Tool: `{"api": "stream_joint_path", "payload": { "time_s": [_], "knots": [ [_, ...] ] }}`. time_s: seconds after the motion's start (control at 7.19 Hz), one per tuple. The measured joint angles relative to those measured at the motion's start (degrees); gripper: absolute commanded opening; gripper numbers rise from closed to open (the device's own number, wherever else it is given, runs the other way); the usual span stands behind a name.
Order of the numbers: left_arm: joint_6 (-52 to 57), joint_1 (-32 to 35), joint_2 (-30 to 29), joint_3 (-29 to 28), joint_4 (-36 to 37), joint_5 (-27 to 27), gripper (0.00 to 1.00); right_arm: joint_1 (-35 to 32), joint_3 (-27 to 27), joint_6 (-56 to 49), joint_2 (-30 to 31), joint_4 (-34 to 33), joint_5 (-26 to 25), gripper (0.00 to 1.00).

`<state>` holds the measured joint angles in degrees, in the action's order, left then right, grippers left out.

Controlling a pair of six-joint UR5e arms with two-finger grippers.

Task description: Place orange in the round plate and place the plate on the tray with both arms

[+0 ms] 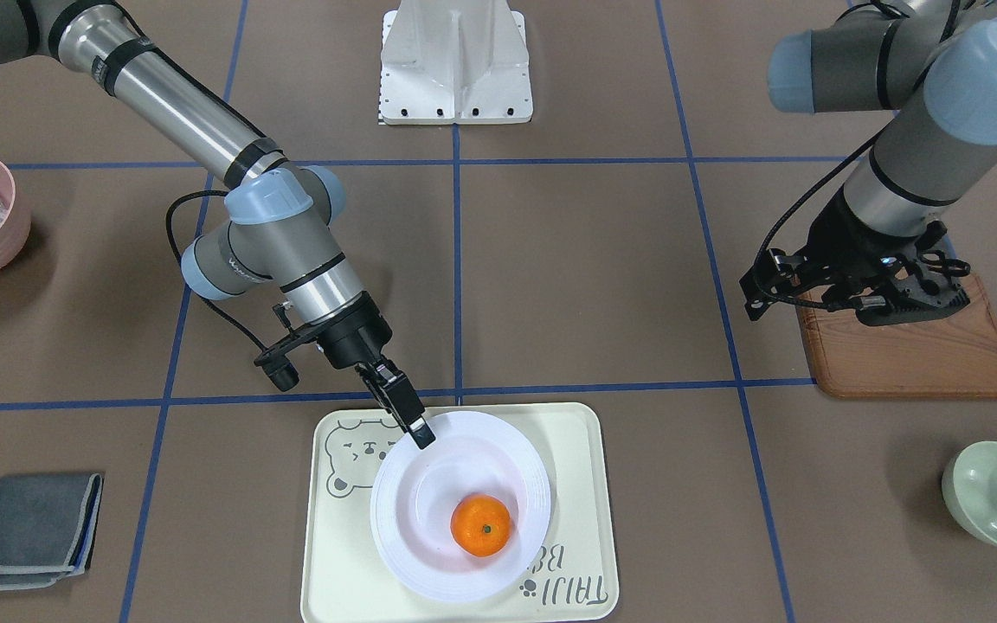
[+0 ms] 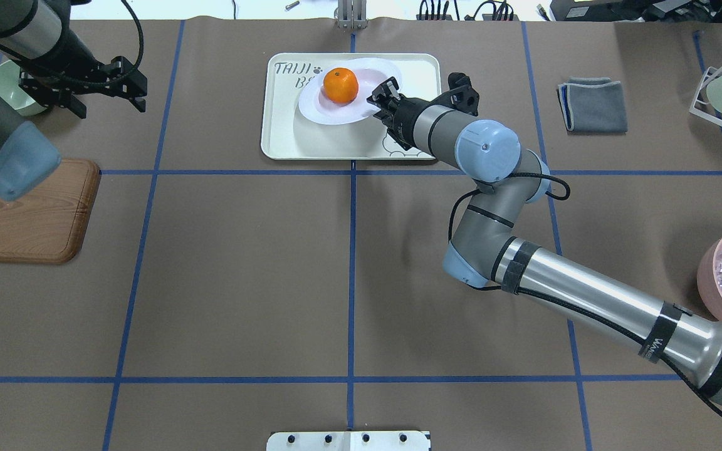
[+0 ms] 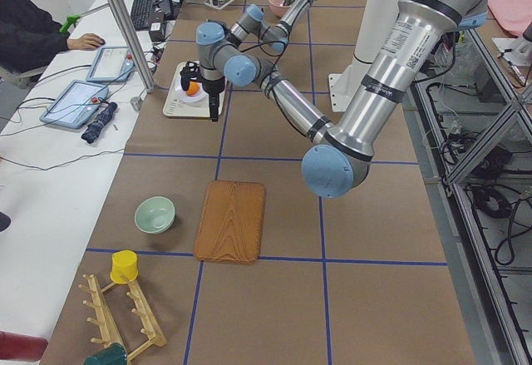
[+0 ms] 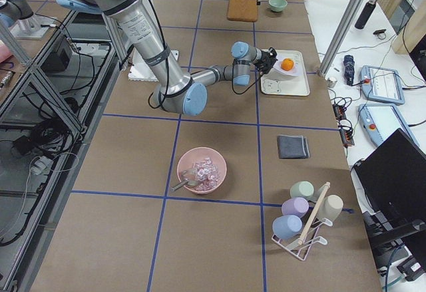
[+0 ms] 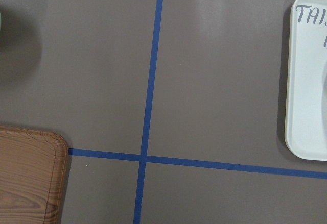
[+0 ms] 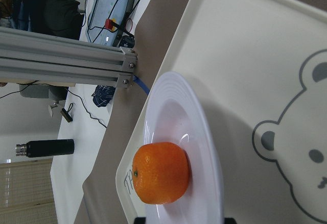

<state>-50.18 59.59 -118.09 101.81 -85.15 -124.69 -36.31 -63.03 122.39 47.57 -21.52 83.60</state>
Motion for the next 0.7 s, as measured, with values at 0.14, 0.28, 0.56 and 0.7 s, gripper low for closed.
{"api": "stream_joint_path", "payload": {
  "time_s": [0.14, 0.28, 0.56, 0.7],
  "knots": [
    [0.0, 0.0, 0.0, 0.0, 0.0, 0.0, 0.98, -0.1, -0.5, -1.6, 0.8, 0.1, 0.4, 1.00],
    [0.0, 0.1, -0.1, 0.0, 0.0, 0.0, 0.98, -0.4, -1.3, -3.7, 1.6, 0.0, 1.2, 1.00],
    [0.0, 0.1, -0.1, 0.0, 0.0, 0.0, 0.98, -1.9, -2.5, -7.3, 2.4, -1.0, 4.9, 1.00],
    [0.0, 0.2, -0.1, 0.0, 0.0, 0.0, 0.98, -3.2, -4.2, -10.0, 2.8, -4.7, 7.9, 1.00]
  ]
}}
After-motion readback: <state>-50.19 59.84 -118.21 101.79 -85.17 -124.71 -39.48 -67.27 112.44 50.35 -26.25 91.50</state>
